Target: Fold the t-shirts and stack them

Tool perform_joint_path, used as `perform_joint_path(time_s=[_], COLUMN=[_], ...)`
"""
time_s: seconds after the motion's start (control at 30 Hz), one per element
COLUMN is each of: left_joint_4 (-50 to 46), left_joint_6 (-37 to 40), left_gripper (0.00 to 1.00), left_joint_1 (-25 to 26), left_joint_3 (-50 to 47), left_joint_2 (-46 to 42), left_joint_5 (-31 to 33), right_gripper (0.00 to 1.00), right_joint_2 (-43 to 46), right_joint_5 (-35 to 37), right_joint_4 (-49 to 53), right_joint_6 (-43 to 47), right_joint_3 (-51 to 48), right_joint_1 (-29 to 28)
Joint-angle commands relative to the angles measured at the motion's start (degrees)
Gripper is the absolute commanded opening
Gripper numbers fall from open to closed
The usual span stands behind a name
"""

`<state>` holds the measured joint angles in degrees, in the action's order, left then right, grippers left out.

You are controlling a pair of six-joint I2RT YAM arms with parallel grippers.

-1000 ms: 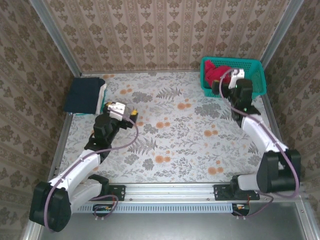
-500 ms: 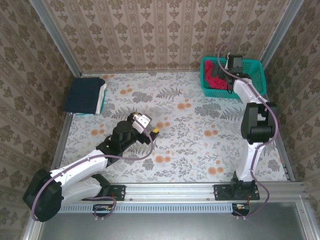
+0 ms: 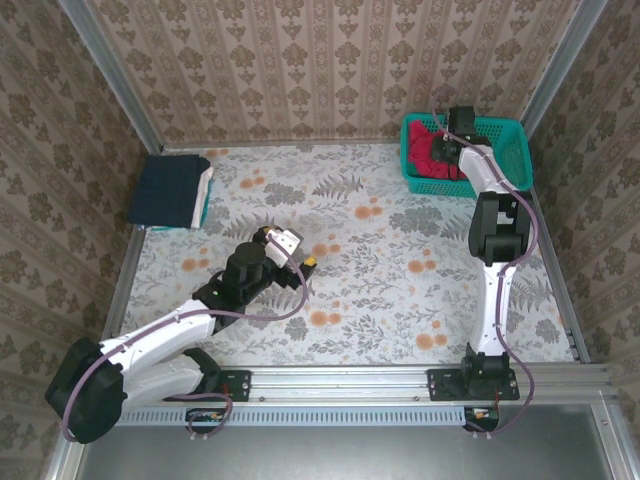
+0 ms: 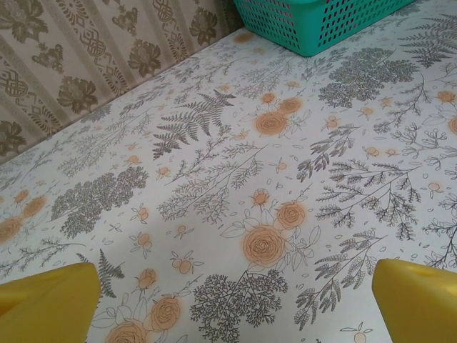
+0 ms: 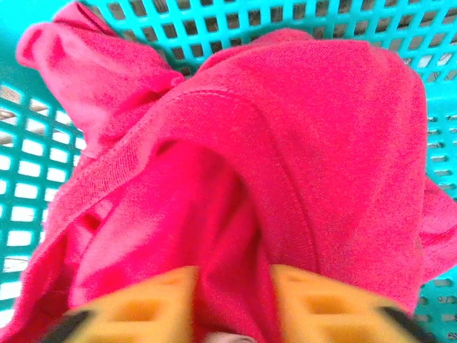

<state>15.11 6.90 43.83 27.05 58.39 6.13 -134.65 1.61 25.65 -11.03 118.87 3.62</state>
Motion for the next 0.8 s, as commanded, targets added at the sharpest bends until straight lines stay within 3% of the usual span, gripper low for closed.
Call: perform_joint_path(time_s=[0.0, 0.4, 0.77], left_joint_4=[-1.4, 0.4, 2.0], left_joint_6=[-0.8, -1.1, -2.2], left_gripper=[1.0, 1.0, 1.0], left_joint_1=[0.4, 0.4, 0.2], left_joint_3=[0.7, 0.8, -0.5], left_joint_2=[-0.9, -1.0, -2.3], left_joint_5=[1.0, 0.6, 2.2], right_gripper=[0.0, 0.0, 0.0], right_joint_2=[1.8, 18.3, 34.5], right_joint_5=[-2.7, -3.6, -7.3], right_joint_4=[2.7, -1.1, -2.1], right_joint_6=[-2.0, -1.1, 2.9], right_joint_3=[2.2, -1.5, 1.3], right_joint_1=[0.4, -1.4, -7.2])
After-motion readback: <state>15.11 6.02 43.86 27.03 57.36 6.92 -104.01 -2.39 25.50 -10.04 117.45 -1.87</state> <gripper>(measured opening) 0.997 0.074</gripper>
